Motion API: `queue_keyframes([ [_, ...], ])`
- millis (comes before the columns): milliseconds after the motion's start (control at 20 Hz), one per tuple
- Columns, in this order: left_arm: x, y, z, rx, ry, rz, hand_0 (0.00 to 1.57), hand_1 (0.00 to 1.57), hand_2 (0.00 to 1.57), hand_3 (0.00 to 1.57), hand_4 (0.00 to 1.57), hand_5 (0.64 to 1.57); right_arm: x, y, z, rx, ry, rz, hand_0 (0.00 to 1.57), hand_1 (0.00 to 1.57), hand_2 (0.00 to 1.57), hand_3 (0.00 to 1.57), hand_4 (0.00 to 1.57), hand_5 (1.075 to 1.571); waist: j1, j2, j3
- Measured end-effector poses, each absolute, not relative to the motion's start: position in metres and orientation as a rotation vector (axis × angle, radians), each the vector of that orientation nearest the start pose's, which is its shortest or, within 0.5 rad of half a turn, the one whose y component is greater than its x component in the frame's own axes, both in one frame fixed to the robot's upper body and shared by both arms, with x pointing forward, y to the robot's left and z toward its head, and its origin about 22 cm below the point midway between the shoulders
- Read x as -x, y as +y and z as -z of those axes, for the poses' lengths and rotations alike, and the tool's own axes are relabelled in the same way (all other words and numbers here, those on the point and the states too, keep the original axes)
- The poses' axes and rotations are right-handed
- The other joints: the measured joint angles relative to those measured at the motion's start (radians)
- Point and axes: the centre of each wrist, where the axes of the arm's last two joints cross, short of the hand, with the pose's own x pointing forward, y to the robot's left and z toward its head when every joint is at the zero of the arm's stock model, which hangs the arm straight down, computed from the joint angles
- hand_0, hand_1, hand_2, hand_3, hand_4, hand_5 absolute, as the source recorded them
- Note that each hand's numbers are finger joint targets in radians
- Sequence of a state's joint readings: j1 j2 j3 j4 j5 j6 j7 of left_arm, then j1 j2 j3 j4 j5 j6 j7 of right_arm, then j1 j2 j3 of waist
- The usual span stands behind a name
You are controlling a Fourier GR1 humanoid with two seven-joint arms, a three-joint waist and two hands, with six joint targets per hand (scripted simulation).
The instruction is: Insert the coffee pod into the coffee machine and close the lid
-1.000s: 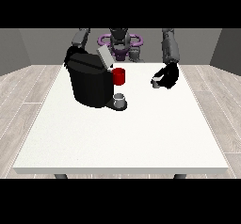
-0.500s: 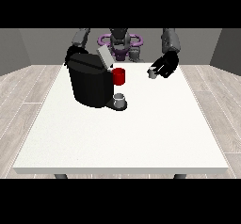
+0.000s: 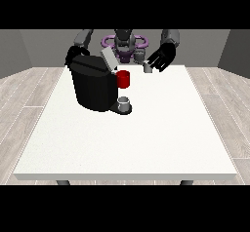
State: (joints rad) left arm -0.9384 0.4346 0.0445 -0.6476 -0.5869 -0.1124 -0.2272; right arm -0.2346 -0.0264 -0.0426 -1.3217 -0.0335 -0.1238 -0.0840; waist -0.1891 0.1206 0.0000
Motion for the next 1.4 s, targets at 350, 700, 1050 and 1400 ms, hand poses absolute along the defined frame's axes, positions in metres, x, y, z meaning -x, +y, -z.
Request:
queue_keyframes([
  [350,-0.453,0.282,-0.189,-0.69,-1.644,0.849,1.26,1.26,1.29,1.22,0.47,1.571,-0.308,-0.208,-0.017,0.055,-1.661,0.04,0.0,0.0,0.0,0.0,0.5,1.571,-0.053,0.043,0.0002],
  [700,-0.457,0.277,-0.227,-0.708,-1.698,0.837,1.26,1.26,1.31,1.24,0.51,1.571,-0.315,-0.205,-0.029,0.066,-1.698,0.03,0.0,0.0,0.0,0.0,0.48,1.571,-0.083,0.09,0.0002],
  [1050,-0.459,0.273,-0.231,-0.728,-1.692,0.833,1.31,1.31,1.33,1.23,0.49,1.571,-0.315,-0.205,-0.04,0.058,-1.715,0.028,0.0,0.0,0.0,0.0,0.51,1.571,-0.112,0.104,0.0001],
  [1400,-0.461,0.264,-0.234,-0.719,-1.69,0.855,1.23,1.23,1.28,1.21,0.51,1.571,-0.315,-0.212,-0.034,0.06,-1.722,0.051,0.0,0.0,0.0,0.0,0.52,1.571,-0.102,0.125,0.0002],
])
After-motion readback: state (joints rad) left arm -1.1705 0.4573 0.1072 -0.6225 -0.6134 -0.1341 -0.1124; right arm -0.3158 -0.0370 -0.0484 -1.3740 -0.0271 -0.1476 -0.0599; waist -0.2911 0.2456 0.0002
